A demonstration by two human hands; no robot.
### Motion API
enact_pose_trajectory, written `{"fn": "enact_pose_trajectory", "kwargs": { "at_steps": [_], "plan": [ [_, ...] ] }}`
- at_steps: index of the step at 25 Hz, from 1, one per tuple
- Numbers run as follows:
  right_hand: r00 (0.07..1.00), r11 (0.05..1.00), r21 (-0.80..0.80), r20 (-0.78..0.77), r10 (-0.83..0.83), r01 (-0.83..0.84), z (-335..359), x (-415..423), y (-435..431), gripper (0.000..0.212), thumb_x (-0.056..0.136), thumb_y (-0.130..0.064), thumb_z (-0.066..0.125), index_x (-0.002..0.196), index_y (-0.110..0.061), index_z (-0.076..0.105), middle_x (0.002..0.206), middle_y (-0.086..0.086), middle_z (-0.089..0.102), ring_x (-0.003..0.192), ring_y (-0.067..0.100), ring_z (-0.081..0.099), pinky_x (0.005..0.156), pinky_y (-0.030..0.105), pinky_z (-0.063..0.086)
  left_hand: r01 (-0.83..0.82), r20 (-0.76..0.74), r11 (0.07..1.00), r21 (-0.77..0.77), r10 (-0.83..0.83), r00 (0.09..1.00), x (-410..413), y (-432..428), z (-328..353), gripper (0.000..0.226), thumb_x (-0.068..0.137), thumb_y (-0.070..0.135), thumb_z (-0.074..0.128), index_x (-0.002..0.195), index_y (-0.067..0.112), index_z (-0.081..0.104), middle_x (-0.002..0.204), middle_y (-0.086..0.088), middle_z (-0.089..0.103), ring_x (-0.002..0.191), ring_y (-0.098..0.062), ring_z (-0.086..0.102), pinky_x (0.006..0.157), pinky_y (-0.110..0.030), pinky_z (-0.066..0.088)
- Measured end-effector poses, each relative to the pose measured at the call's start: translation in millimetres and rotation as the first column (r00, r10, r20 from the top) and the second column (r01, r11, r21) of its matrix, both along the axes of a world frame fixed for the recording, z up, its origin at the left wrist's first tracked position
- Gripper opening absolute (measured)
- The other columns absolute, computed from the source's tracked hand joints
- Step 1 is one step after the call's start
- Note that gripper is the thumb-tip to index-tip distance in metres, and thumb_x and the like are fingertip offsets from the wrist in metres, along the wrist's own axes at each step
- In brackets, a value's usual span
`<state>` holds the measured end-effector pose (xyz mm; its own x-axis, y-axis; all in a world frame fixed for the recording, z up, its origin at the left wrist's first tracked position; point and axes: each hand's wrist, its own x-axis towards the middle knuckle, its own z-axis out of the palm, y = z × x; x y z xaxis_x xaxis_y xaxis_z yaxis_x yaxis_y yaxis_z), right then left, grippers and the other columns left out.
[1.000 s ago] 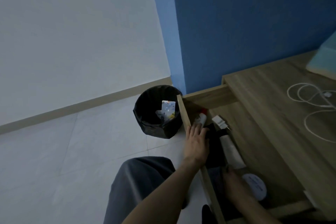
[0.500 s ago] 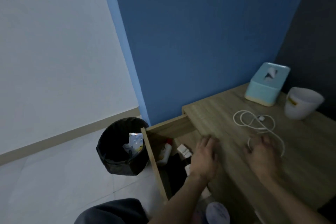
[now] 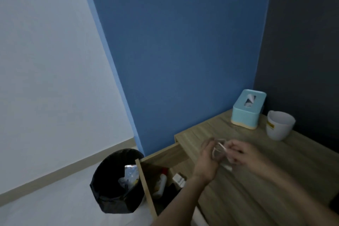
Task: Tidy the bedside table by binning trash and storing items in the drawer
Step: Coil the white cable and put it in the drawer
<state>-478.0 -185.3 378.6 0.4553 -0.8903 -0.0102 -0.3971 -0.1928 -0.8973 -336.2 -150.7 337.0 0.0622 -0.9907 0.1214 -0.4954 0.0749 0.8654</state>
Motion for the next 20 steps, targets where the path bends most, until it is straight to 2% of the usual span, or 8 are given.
{"fn": "enact_pose_trajectory", "kwargs": {
  "at_steps": [3, 6, 8, 10, 11, 13, 16, 20],
  "plan": [
    [0.960, 1.000, 0.020, 0.280, -0.005, -0.001, 84.4, -3.5, -0.7, 0.020, 0.088, 0.002, 0.049, 0.070, -0.006, 0.055, 0.036, -0.002, 0.044, 0.031, 0.000, 0.037, 0.035, 0.009, 0.026, -0.010, -0.151, 0.999, -0.030, 0.005, 0.988, 24.4, 0.2, 60.4, 0.022, 0.096, 0.018, 0.047, 0.078, 0.014, 0.059, 0.073, 0.004, 0.063, 0.068, 0.004, 0.057, 0.074, -0.021, 0.045],
    [0.825, 0.978, 0.203, 0.559, -0.083, -0.039, 146.2, -14.1, 3.1, 0.015, 0.082, -0.013, 0.059, 0.070, -0.006, 0.051, 0.038, -0.008, 0.032, 0.028, -0.001, 0.023, 0.028, 0.009, 0.016, 0.046, -0.223, 0.998, -0.044, -0.055, 0.973, 63.8, 30.1, 126.9, 0.034, 0.098, 0.017, 0.043, 0.065, 0.014, 0.048, 0.048, 0.006, 0.054, 0.044, -0.008, 0.056, 0.053, -0.021, 0.048],
    [0.766, 0.979, 0.202, 0.633, -0.113, -0.023, 181.1, -25.1, 14.7, 0.021, 0.071, -0.022, 0.068, 0.072, -0.007, 0.054, 0.047, -0.002, 0.035, 0.031, 0.001, 0.029, 0.028, 0.011, 0.022, 0.046, -0.264, 0.998, -0.042, -0.055, 0.963, 84.8, 61.6, 168.7, 0.038, 0.099, 0.021, 0.041, 0.062, 0.014, 0.040, 0.041, 0.006, 0.039, 0.032, -0.009, 0.040, 0.037, -0.019, 0.038],
    [0.899, 0.998, 0.048, 0.434, -0.058, 0.041, 206.3, -20.0, 34.8, 0.001, 0.085, -0.012, 0.059, 0.084, -0.012, 0.059, 0.072, 0.008, 0.053, 0.053, 0.009, 0.051, 0.045, 0.016, 0.040, -0.005, -0.332, 0.997, -0.079, -0.021, 0.943, 94.8, 91.0, 204.8, 0.037, 0.099, 0.023, 0.040, 0.063, 0.017, 0.035, 0.044, 0.006, 0.028, 0.033, -0.006, 0.024, 0.033, -0.013, 0.024],
    [0.955, 0.995, -0.091, 0.296, -0.018, 0.047, 218.8, -10.0, 47.8, 0.011, 0.087, -0.012, 0.058, 0.097, -0.016, 0.060, 0.094, 0.008, 0.058, 0.076, 0.012, 0.058, 0.062, 0.019, 0.045, -0.024, -0.349, 0.994, -0.111, -0.016, 0.937, 94.2, 103.2, 223.6, 0.037, 0.099, 0.024, 0.040, 0.064, 0.017, 0.034, 0.045, 0.006, 0.025, 0.034, -0.005, 0.020, 0.034, -0.012, 0.019],
    [1.000, 0.891, -0.454, -0.003, 0.021, -0.020, 242.0, 19.0, 76.6, 0.048, 0.083, -0.025, 0.065, 0.128, -0.025, 0.048, 0.133, 0.001, 0.046, 0.120, 0.016, 0.046, 0.095, 0.027, 0.040, -0.026, -0.335, 0.986, -0.165, -0.031, 0.942, 84.0, 120.0, 257.3, 0.036, 0.099, 0.025, 0.040, 0.065, 0.017, 0.038, 0.044, 0.007, 0.024, 0.034, -0.004, 0.018, 0.035, -0.010, 0.015],
    [0.886, 0.536, -0.843, -0.284, -0.367, -0.048, 274.4, 58.1, 122.3, 0.070, 0.078, -0.044, 0.063, 0.139, -0.034, 0.030, 0.143, 0.008, 0.029, 0.131, 0.028, 0.031, 0.106, 0.045, 0.032, 0.010, -0.287, 0.979, -0.202, -0.069, 0.956, 66.2, 142.0, 300.9, 0.035, 0.099, 0.026, 0.042, 0.066, 0.016, 0.043, 0.040, 0.009, 0.026, 0.032, -0.003, 0.019, 0.035, -0.009, 0.014],
    [0.694, 0.608, -0.794, -0.456, -0.557, -0.033, 318.1, 76.8, 159.1, 0.044, 0.082, -0.053, 0.055, 0.121, -0.032, 0.053, 0.140, 0.012, 0.027, 0.127, 0.035, 0.030, 0.104, 0.065, 0.019, -0.011, -0.206, 0.970, -0.242, -0.040, 0.978, 66.8, 176.0, 338.9, 0.033, 0.098, 0.026, 0.044, 0.067, 0.015, 0.046, 0.037, 0.011, 0.030, 0.031, -0.003, 0.021, 0.034, -0.011, 0.015]
  ]
}}
